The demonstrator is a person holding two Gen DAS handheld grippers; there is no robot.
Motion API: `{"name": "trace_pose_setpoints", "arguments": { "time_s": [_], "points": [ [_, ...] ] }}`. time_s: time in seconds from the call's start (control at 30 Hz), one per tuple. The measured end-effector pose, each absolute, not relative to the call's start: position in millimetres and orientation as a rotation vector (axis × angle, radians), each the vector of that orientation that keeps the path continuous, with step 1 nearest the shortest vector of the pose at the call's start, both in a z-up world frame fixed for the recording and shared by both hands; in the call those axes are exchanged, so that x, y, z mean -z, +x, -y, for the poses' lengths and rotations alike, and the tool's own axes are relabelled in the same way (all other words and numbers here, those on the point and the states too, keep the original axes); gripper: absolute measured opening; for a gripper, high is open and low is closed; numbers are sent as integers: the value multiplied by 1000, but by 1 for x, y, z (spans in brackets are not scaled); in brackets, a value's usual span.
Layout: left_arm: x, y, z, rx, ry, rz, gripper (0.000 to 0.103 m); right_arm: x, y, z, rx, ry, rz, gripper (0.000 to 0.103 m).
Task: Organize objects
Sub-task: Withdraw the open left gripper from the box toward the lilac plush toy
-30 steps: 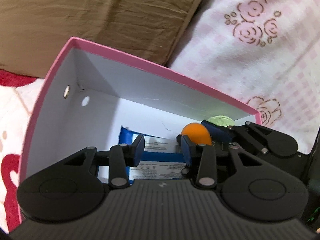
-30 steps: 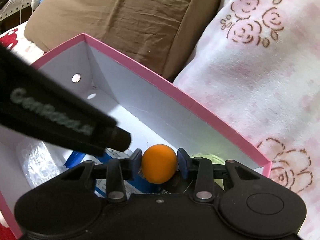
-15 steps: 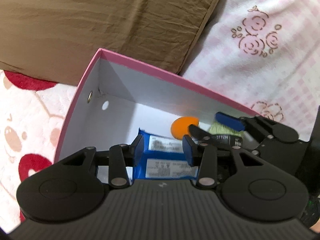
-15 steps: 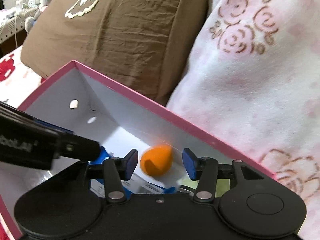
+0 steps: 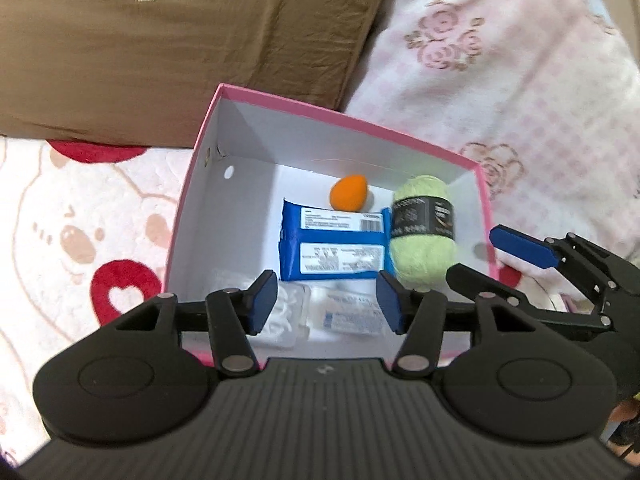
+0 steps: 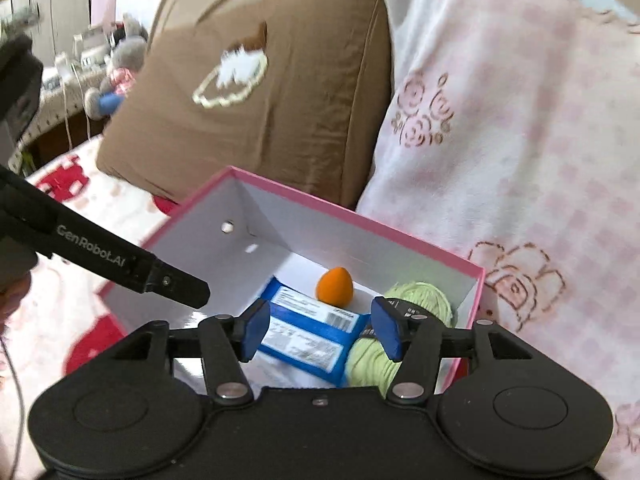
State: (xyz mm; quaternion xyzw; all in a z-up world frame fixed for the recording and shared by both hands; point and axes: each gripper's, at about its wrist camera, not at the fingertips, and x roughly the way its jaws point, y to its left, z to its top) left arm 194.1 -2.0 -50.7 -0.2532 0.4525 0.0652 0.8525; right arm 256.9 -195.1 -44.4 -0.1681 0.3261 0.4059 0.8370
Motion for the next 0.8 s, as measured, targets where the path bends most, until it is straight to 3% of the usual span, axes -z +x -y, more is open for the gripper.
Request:
{"name": "trace_pose_setpoints", "arguments": {
  "time_s": [0.37,0.8],
  "points": [
    [-3,146,26,-90,-425,-926,60,0,198,237,-879,-357,-634,72],
    [-24,102,46,-3,-360,-883,64,-18,152,252,-831,-335,-646,92]
  ]
}}
